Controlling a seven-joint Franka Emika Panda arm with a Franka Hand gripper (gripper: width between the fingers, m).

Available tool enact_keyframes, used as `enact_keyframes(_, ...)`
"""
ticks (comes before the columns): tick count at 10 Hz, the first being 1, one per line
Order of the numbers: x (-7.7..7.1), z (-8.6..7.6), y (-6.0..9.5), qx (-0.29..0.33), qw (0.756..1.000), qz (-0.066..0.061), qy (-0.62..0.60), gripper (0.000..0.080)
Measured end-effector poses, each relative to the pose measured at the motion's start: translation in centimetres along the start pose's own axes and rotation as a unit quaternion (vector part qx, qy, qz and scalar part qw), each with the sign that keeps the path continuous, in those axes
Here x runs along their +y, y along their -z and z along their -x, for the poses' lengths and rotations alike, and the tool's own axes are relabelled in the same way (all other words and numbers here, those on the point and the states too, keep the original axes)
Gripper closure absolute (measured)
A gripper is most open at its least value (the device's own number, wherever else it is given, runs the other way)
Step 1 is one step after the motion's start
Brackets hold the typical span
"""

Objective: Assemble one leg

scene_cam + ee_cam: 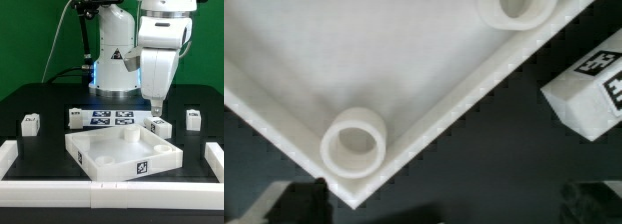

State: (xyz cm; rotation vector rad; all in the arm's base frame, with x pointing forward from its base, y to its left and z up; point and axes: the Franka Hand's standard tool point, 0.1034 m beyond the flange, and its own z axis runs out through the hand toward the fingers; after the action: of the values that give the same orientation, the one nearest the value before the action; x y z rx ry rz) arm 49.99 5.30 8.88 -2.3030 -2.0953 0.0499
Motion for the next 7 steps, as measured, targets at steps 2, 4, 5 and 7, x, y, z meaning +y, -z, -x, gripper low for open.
enact_keyframes(2, -1.5, 3.0, -1.9, 0.003, 0.997, -0.007, 0.079, 0.0149)
enact_keyframes(4, -1.3, 4.2, -3.0, 0.002, 0.988, 0.011, 0.153, 0.0149)
enact_keyframes(5, -1.5, 4.5, -3.1, 0.002, 0.989, 0.007, 0.149, 0.0149)
enact_keyframes(7, -1.5, 4.5, -3.1, 0.002, 0.989, 0.008, 0.148, 0.0149)
